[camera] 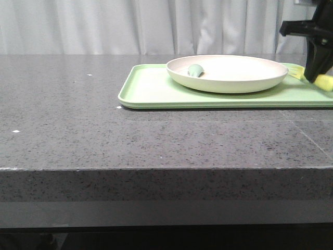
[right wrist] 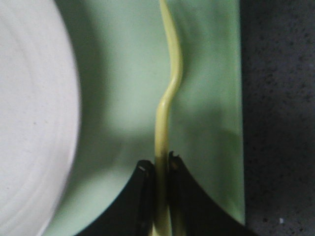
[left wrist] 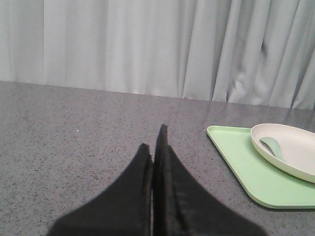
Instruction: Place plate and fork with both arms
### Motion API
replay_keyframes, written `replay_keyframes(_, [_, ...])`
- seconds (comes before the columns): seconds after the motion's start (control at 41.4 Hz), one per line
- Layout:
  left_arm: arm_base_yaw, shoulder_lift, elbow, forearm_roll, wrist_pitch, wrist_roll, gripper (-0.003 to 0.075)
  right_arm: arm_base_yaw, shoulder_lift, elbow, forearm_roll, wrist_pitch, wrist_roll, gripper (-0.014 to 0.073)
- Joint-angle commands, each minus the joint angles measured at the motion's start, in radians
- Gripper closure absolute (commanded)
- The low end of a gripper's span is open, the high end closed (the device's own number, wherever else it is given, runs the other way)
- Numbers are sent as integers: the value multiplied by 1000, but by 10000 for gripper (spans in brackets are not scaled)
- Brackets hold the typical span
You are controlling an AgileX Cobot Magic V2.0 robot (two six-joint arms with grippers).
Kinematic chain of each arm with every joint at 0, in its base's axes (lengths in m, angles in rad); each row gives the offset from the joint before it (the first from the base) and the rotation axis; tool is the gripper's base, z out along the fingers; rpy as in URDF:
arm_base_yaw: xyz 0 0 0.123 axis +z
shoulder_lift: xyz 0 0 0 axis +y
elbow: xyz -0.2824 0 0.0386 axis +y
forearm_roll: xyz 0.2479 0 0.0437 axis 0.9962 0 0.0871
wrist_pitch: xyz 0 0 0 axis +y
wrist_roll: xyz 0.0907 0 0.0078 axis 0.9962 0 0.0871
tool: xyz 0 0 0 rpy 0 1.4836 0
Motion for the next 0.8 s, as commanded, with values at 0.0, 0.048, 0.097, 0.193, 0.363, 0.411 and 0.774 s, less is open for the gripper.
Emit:
replay_keyframes(0.0, [1, 9, -28, -3, -99, -1, 738, -3, -50, -10, 3, -23, -13, 630])
replay_keyframes(0.048, [1, 9, -28, -3, -99, -1, 738, -3, -50, -8, 3, -18, -13, 602])
replay_keyframes(0.097, [1, 9, -28, -3, -99, -1, 738, -3, -50, -8, 3, -13, -13, 543])
replay_keyframes(0.193, [1, 9, -28, -3, -99, -1, 738, -3, -59, -8, 3, -15, -13, 379])
replay_keyframes(0.363, [1, 9, -28, -3, -99, -1, 738, -3, -114, -12, 3, -17, -25, 180])
replay_keyframes(0.411, [1, 9, -28, -3, -99, -1, 738, -3, -143, -12, 3, -17, -26, 165])
replay_keyframes(0.774, [1, 9, -28, -3, -99, -1, 738, 22, -385, 35, 4, 41, -26, 412])
